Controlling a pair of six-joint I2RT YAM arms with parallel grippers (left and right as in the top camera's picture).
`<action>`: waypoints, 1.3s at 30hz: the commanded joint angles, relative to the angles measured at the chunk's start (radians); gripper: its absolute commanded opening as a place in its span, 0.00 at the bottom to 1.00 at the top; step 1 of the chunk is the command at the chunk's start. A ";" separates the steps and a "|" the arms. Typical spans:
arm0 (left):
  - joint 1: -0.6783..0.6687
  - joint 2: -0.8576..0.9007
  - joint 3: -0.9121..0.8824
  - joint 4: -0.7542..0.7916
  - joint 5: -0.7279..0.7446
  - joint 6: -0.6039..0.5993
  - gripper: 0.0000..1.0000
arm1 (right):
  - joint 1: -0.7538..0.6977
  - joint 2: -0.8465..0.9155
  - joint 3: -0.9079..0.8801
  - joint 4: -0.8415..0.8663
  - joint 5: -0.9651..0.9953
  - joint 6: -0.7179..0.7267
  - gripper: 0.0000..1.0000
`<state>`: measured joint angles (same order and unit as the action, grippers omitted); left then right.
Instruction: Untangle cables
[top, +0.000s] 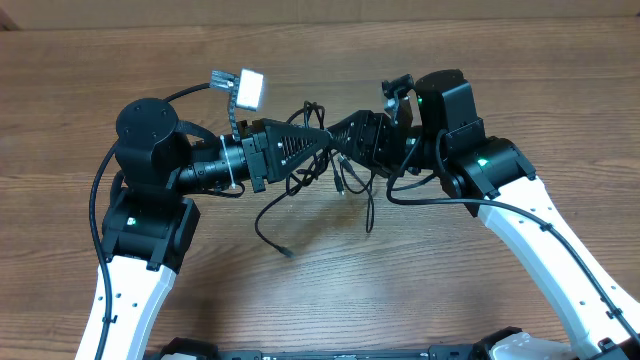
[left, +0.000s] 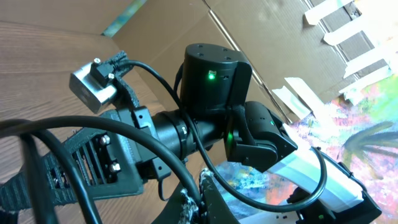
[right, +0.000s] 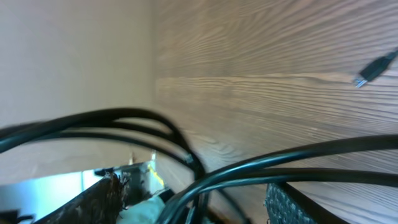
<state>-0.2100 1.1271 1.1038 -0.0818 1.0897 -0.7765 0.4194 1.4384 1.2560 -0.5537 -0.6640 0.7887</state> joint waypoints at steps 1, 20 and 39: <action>-0.007 -0.003 0.005 -0.007 0.012 0.053 0.04 | 0.002 0.002 0.019 0.028 -0.103 0.036 0.72; -0.015 0.000 0.005 -0.080 -0.022 0.043 0.04 | 0.046 0.002 0.019 0.100 -0.097 0.014 0.68; -0.014 0.028 0.005 -0.132 -0.175 0.366 0.04 | 0.086 0.002 0.019 -0.049 -0.102 0.021 0.72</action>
<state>-0.2230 1.1355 1.1038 -0.1982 1.0119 -0.5091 0.5041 1.4384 1.2560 -0.6025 -0.7776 0.8181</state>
